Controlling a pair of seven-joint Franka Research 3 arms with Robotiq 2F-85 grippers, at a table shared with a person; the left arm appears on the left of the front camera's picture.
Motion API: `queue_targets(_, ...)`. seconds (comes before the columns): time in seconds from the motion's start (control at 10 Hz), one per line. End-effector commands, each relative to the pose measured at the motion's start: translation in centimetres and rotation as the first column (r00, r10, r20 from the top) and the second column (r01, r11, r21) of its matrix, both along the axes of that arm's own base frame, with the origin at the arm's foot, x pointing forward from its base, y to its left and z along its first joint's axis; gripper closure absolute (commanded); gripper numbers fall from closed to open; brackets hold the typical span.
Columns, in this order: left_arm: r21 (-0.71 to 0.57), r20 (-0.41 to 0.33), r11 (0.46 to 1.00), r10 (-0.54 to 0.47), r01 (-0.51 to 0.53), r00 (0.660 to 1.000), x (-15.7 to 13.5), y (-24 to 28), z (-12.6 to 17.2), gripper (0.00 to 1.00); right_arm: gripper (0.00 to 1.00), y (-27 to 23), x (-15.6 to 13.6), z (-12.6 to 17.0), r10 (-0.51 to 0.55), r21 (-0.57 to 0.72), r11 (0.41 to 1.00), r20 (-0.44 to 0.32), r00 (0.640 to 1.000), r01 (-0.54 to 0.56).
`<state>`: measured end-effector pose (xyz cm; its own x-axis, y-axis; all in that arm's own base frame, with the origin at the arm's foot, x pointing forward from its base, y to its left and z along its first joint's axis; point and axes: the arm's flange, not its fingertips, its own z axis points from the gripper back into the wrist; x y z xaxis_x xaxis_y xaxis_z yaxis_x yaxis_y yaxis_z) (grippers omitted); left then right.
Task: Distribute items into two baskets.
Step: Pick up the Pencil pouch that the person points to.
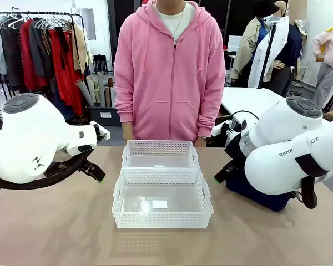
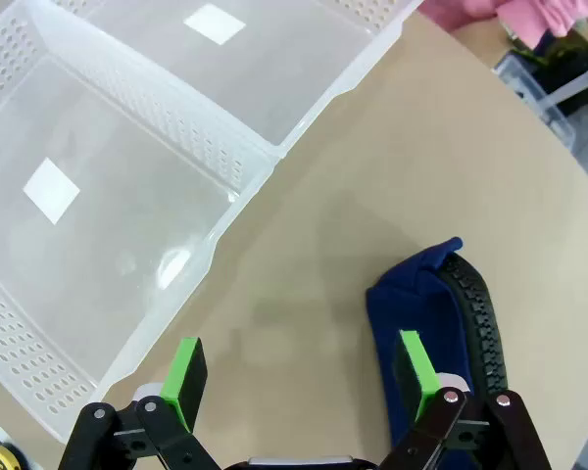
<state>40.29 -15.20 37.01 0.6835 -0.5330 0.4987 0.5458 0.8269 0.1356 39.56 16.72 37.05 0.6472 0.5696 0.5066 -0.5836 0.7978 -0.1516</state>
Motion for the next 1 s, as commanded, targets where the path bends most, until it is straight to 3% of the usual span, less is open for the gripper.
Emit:
queue_targets(0.0,0.0,0.0,1.0,0.0,0.0,1.0,0.0,0.0,0.01,0.0,0.0,0.0,0.0,0.0,0.0,0.0,1.0,0.0,1.0,0.0)
queue_targets(0.9,0.0,0.0,1.0,0.0,0.0,1.0,0.0,0.0,0.01,0.0,0.0,0.0,0.0,0.0,0.0,0.0,1.0,0.0,1.0,0.0)
